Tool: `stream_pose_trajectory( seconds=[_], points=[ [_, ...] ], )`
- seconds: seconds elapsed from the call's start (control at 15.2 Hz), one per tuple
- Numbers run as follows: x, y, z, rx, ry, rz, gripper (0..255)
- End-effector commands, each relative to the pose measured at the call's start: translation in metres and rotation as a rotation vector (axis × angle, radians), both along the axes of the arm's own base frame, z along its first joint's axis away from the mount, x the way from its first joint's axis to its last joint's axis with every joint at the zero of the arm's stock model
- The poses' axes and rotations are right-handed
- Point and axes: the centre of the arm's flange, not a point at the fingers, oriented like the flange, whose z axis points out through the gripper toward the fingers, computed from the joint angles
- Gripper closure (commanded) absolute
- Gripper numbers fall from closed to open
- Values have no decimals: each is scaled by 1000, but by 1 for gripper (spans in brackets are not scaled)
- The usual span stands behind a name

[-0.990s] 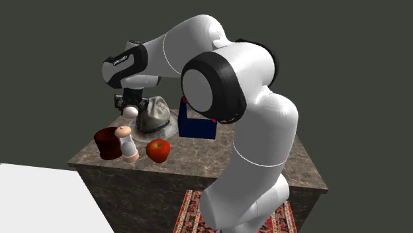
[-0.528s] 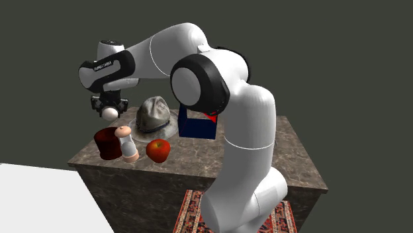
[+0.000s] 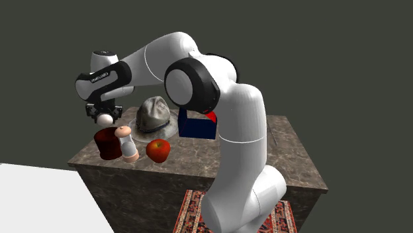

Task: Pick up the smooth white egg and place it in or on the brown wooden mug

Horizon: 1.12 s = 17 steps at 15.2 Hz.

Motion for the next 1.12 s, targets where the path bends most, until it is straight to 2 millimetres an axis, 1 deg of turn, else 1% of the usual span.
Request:
stream_pose_trajectory(
  seconds=[0.0, 0.33, 0.4, 0.86, 0.92, 1.06],
  points=[
    [0, -1, -11, 0, 0, 0, 255],
    [0, -1, -37, 0, 0, 0, 255],
    [0, -1, -40, 0, 0, 0, 255],
    [0, -1, -40, 0, 0, 0, 255],
    [0, -1, -40, 0, 0, 0, 0],
    [0, -1, -40, 0, 0, 0, 0]
  ],
)
